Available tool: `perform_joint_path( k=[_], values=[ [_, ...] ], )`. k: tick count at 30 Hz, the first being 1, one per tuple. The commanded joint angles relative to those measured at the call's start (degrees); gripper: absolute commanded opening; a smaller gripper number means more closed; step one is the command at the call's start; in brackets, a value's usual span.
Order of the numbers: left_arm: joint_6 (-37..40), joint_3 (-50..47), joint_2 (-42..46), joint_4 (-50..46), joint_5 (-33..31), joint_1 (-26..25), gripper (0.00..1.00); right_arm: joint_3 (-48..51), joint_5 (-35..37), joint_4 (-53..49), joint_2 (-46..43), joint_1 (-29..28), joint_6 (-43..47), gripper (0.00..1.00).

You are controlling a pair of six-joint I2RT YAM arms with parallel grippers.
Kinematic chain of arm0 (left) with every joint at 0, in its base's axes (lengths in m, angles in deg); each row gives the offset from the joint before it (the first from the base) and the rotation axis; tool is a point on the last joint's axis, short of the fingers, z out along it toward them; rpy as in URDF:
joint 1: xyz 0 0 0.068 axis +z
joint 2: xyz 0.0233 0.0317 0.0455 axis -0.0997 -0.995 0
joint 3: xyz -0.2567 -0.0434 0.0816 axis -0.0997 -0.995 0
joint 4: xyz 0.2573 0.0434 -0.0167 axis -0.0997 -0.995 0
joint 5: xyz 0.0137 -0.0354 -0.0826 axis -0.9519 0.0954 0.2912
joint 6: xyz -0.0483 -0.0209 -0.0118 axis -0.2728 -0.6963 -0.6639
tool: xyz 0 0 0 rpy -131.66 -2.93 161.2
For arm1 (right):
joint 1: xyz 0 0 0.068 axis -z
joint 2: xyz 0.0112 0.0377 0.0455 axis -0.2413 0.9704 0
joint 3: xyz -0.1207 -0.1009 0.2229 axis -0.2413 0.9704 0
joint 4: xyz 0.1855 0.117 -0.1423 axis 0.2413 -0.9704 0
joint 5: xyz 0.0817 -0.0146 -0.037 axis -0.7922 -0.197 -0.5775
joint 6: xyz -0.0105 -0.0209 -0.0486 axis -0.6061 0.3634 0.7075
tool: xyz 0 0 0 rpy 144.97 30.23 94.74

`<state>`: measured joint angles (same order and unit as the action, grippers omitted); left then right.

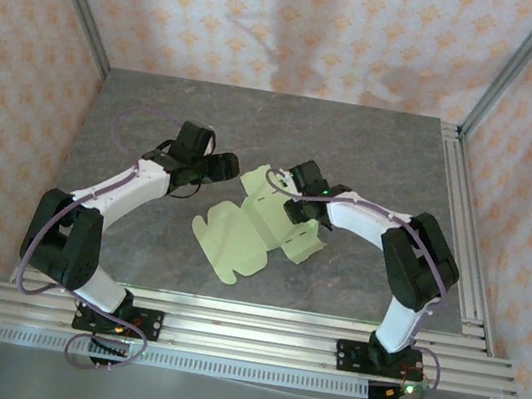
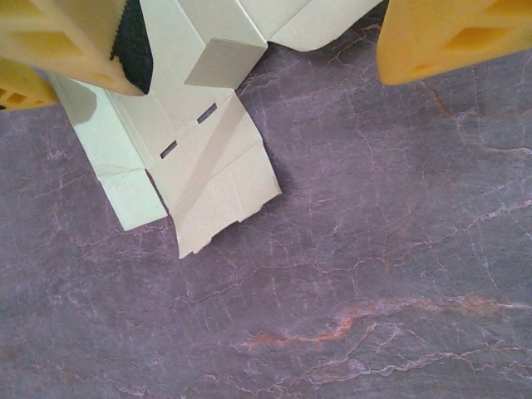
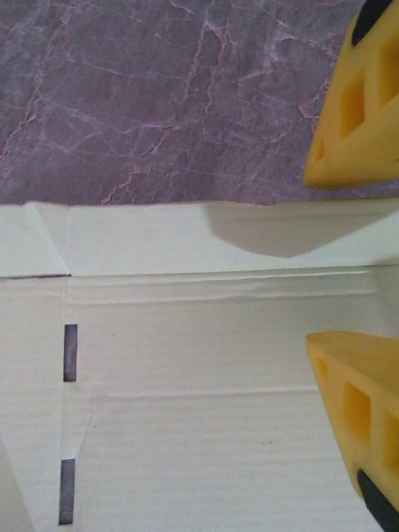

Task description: Fold the paper box

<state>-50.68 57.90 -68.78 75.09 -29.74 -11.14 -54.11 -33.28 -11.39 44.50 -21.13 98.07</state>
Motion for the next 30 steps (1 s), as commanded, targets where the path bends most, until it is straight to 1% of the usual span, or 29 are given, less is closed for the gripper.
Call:
perform_joint_path(
  k=[1, 3, 5, 8, 11, 15, 17, 19, 21, 23, 26, 30],
  values=[
    [-0.2, 1.4, -0.5, 0.0, 0.8, -0.2, 0.73, -0.7, -6.3, -2.3, -3.6, 2.4, -4.4, 0.56],
    [-0.1, 1.4, -0.5, 0.0, 1.1, -0.3, 0.73, -0.5, -8.5, -2.6, -3.9, 3.9, -5.4, 0.59],
    [-0.1, 1.3, -0.4, 0.0, 1.3, -0.3, 0.74, -0.5, -9.7, -2.9, -3.7, 5.2, -6.2, 0.60],
    [-0.2, 1.2, -0.3, 0.1, 1.5, -0.7, 0.74, -1.2, -11.0, -4.4, -2.3, 6.3, -6.8, 0.61],
    [-0.4, 1.0, -0.3, 0.2, 1.9, -0.9, 0.75, -2.8, -11.8, -6.8, -0.1, 6.4, -6.6, 0.58],
    [-0.4, 0.7, -0.4, 0.3, 1.9, -1.1, 0.75, -4.7, -11.7, -8.7, 2.4, 6.4, -6.4, 0.51],
    [-0.4, 0.7, -0.4, 0.3, 2.0, -1.1, 0.75, -4.6, -11.4, -8.3, 2.4, 6.3, -5.8, 0.43],
    [-0.4, 0.7, -0.6, 0.3, 2.1, -1.1, 0.75, -4.2, -10.6, -8.0, 1.9, 6.3, -5.1, 0.32],
    [-0.3, 0.8, -0.7, 0.3, 2.2, -1.1, 0.76, -3.7, -9.7, -7.6, 1.4, 6.1, -4.1, 0.25],
    [-0.3, 0.9, -0.8, 0.3, 2.2, -1.2, 0.76, -3.3, -9.2, -7.2, 0.9, 6.0, -3.4, 0.24],
    [-0.3, 1.0, -1.1, 0.4, 2.3, -1.3, 0.76, -2.9, -9.8, -6.5, 0.8, 5.8, -2.8, 0.26],
    [-0.4, 1.2, -1.5, 0.6, 2.2, -1.6, 0.76, -4.8, -10.1, -8.1, 2.6, 5.7, -3.5, 0.27]
  ],
)
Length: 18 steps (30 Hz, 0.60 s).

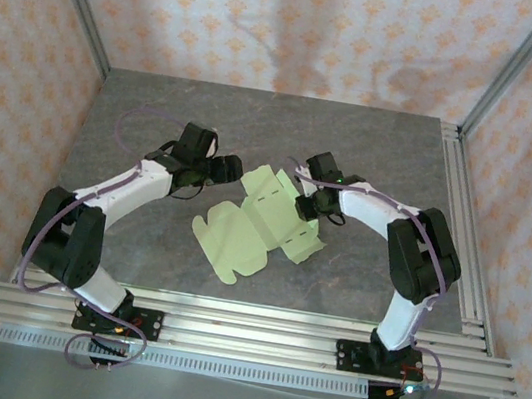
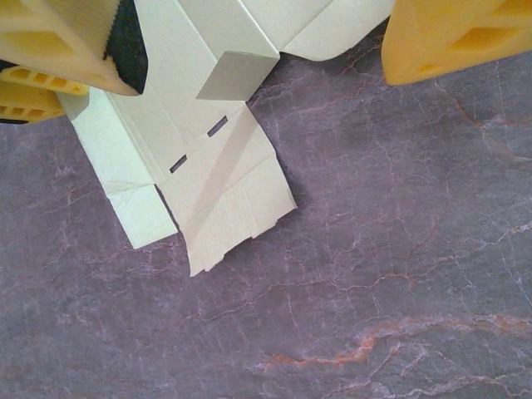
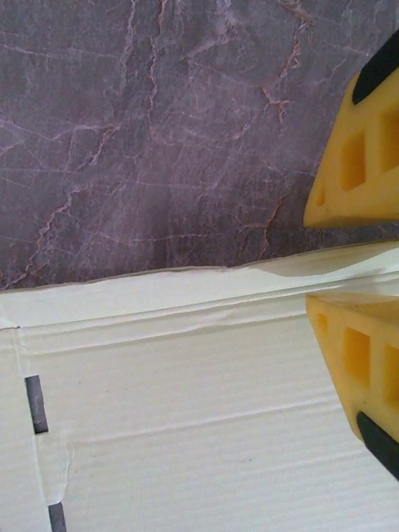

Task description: Fold the paper box

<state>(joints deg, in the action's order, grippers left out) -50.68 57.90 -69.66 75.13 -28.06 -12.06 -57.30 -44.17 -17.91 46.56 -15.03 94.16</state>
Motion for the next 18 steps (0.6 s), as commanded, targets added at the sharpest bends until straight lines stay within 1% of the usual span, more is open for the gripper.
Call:
perform_joint_path(
  k=[1, 5, 15, 16, 18],
  values=[
    [-0.5, 1.2, -0.7, 0.6, 0.6, -0.8, 0.76, -2.1, 0.4, -1.9, 1.0, -0.4, 0.4, 0.28],
    [-0.4, 1.2, -0.7, 0.4, 0.6, -1.0, 0.76, -3.3, 0.3, -3.2, 2.2, -0.5, 0.7, 0.29],
    [-0.4, 1.2, -1.0, 0.5, 0.6, -1.0, 0.76, -4.6, 0.5, -5.8, 4.0, -0.9, 3.1, 0.29],
    [-0.4, 1.2, -1.0, 0.5, 0.5, -1.0, 0.76, -4.7, 0.4, -6.0, 4.2, -0.9, 3.3, 0.28],
    [-0.3, 1.2, -1.1, 0.5, 0.5, -1.1, 0.76, -5.0, -0.2, -6.5, 4.4, -1.0, 3.8, 0.24]
  ],
)
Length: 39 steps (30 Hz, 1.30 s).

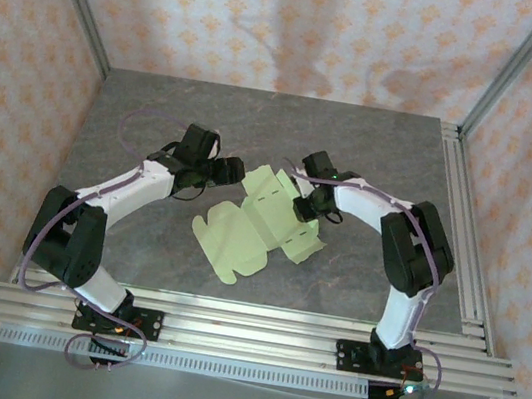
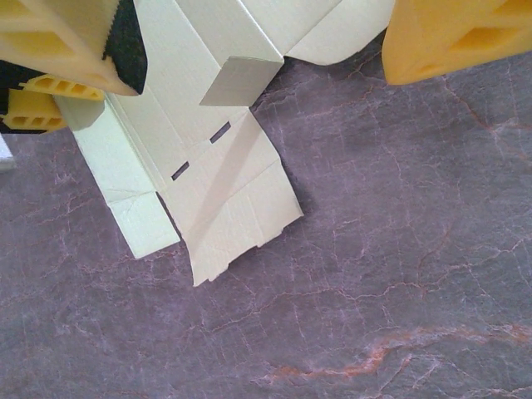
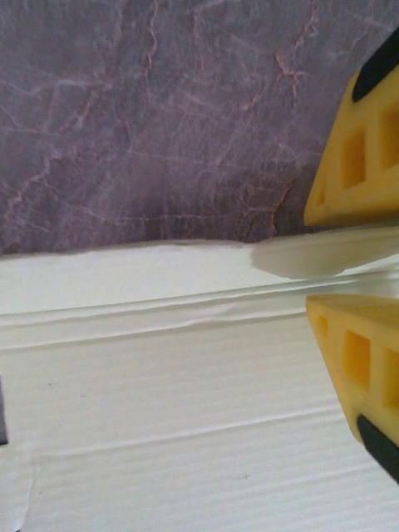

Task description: Fold the paper box

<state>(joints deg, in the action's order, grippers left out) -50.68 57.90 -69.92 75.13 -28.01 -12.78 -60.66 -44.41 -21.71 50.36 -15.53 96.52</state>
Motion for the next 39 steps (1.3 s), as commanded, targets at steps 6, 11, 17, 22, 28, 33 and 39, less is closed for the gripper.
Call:
perform_joint_path(
  k=[6, 11, 17, 22, 28, 33, 39],
  values=[
    [-0.4, 1.1, -0.6, 0.3, 0.4, -0.3, 0.76, -0.8, 3.6, -1.9, -1.4, -1.5, 2.3, 0.00],
    [-0.9, 2.3, -0.6, 0.5, 0.4, -0.5, 0.77, 2.1, 8.8, 0.9, -5.1, -3.7, 5.9, 0.00],
    [-0.6, 8.8, -4.0, -2.0, 0.4, -1.3, 0.89, 8.1, 16.1, 10.8, -9.2, -6.2, 8.2, 0.00],
    [-0.4, 16.6, -8.8, -4.9, 1.1, -2.7, 0.91, 12.5, 18.1, 18.2, -13.1, -7.5, 9.1, 0.00],
    [1.6, 28.2, -16.8, -10.4, 3.0, -4.7, 0.86, 15.8, 18.7, 23.2, -15.3, -8.5, 11.9, 0.00],
    [5.8, 38.3, -23.9, -16.3, 4.8, -6.1, 0.77, 16.7, 22.0, 26.0, -14.8, -10.1, 13.5, 0.00],
    [10.9, 48.0, -29.9, -23.4, 5.0, -8.1, 0.76, 16.4, 22.7, 26.3, -13.8, -10.9, 13.9, 0.00]
  ],
)
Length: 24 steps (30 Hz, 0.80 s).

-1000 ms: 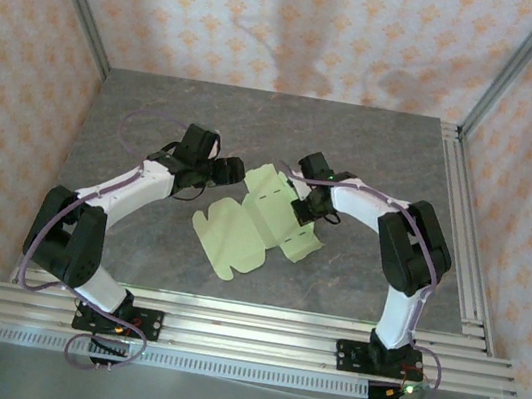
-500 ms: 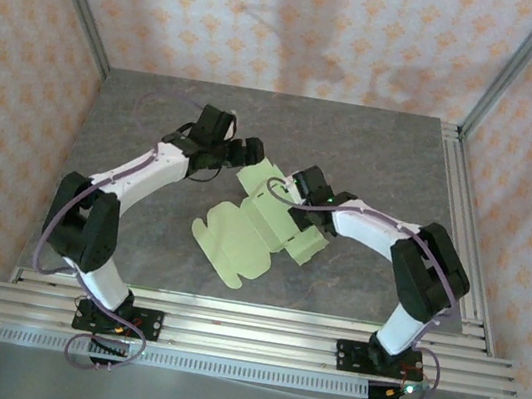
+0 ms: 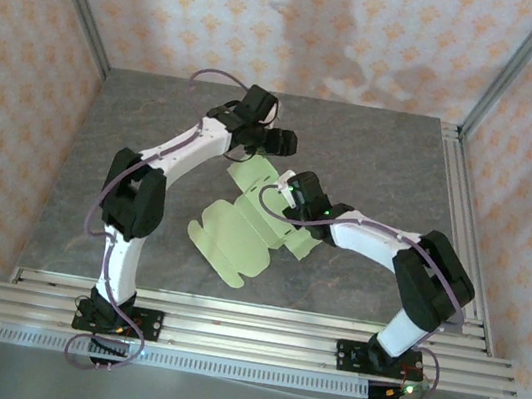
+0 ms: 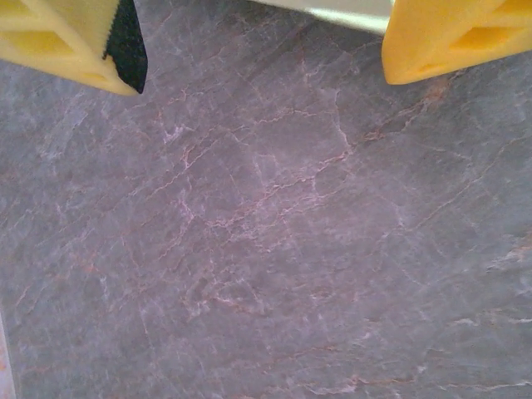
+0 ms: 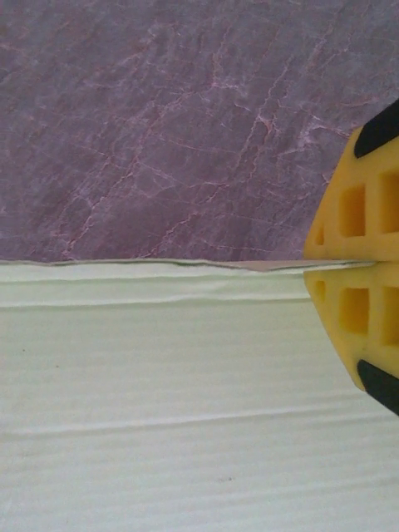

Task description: Fold the paper box

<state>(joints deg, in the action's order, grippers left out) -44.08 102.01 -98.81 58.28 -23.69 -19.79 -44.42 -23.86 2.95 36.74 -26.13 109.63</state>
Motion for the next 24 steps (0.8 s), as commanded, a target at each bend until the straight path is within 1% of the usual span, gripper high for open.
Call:
perform_joint_path(
  k=[1, 5, 7, 13, 16, 19, 21, 23, 24],
  values=[
    [4.9, 5.0, -1.8, -7.5, 0.3, -1.3, 0.76, 0.1, 2.1, 1.6, -0.1, -0.3, 0.7, 0.00],
    [5.3, 6.8, -3.3, -10.0, -0.3, -2.2, 0.73, 0.1, 2.7, 1.5, -0.1, -0.3, 0.2, 0.00],
    [4.8, 5.4, -2.6, -9.7, -0.8, -2.8, 0.71, -0.2, 3.7, 1.1, 0.2, -0.3, 0.2, 0.00],
    [3.0, 1.9, 0.8, -8.8, -3.2, -3.9, 0.70, -0.9, 5.9, 0.9, 1.5, -0.3, -0.2, 0.00],
    [2.4, 1.1, 2.1, -9.3, -4.6, -4.1, 0.70, -1.1, 6.2, 0.9, 1.7, -0.3, -0.5, 0.00],
    [1.2, -0.2, 3.0, -8.6, -4.5, -4.2, 0.69, -1.2, 5.9, 1.1, 1.6, -0.3, -0.8, 0.00],
    [0.1, -0.9, 3.2, -8.3, -4.0, -4.3, 0.66, -1.4, 5.8, 1.1, 1.6, -0.3, -0.8, 0.00],
    [-1.0, -1.3, 3.3, -8.2, -3.8, -4.5, 0.61, -1.5, 5.7, 1.0, 1.7, -0.3, -0.9, 0.00],
    [-1.2, -1.4, 3.3, -8.1, -3.7, -4.6, 0.60, -1.5, 5.7, 1.0, 1.7, -0.3, -0.8, 0.00]
  ],
)
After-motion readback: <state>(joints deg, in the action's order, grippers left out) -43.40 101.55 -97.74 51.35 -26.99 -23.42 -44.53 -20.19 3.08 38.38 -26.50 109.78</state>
